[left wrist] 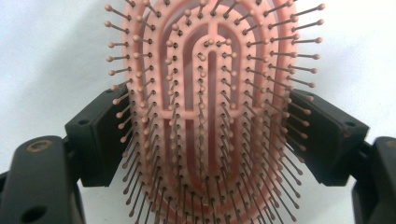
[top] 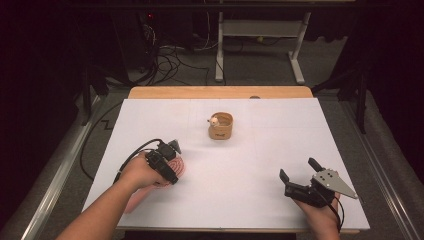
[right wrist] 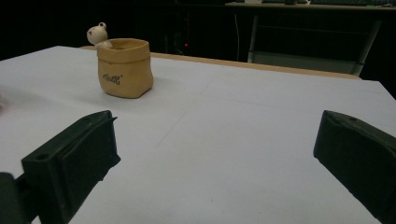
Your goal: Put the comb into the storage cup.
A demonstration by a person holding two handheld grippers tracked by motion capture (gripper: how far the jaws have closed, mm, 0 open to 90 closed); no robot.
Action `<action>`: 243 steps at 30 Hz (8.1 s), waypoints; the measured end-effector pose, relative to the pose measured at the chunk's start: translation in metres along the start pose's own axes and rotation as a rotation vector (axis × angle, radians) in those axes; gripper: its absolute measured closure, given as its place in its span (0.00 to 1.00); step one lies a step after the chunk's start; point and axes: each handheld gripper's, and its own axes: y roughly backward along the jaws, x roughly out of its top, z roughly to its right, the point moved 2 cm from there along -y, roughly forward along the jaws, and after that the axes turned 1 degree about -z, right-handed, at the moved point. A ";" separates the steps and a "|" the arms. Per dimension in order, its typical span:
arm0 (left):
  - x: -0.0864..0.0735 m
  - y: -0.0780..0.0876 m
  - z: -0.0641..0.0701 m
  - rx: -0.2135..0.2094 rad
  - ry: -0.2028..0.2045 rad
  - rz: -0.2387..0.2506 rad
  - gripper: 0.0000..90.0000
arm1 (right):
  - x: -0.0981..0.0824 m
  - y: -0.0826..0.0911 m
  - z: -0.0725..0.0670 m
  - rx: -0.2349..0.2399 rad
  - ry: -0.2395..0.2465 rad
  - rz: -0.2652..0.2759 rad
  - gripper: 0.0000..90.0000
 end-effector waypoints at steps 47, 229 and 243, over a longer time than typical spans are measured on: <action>-0.009 0.017 -0.001 -0.024 -0.015 0.089 0.22 | -0.001 -0.001 0.001 0.000 -0.004 -0.002 0.00; -0.053 0.107 0.011 -0.014 -0.006 1.348 0.22 | -0.002 0.001 0.000 0.000 -0.009 -0.002 0.00; -0.019 0.112 0.017 -0.040 -0.017 1.346 0.22 | -0.002 0.002 0.002 0.001 -0.021 -0.001 0.00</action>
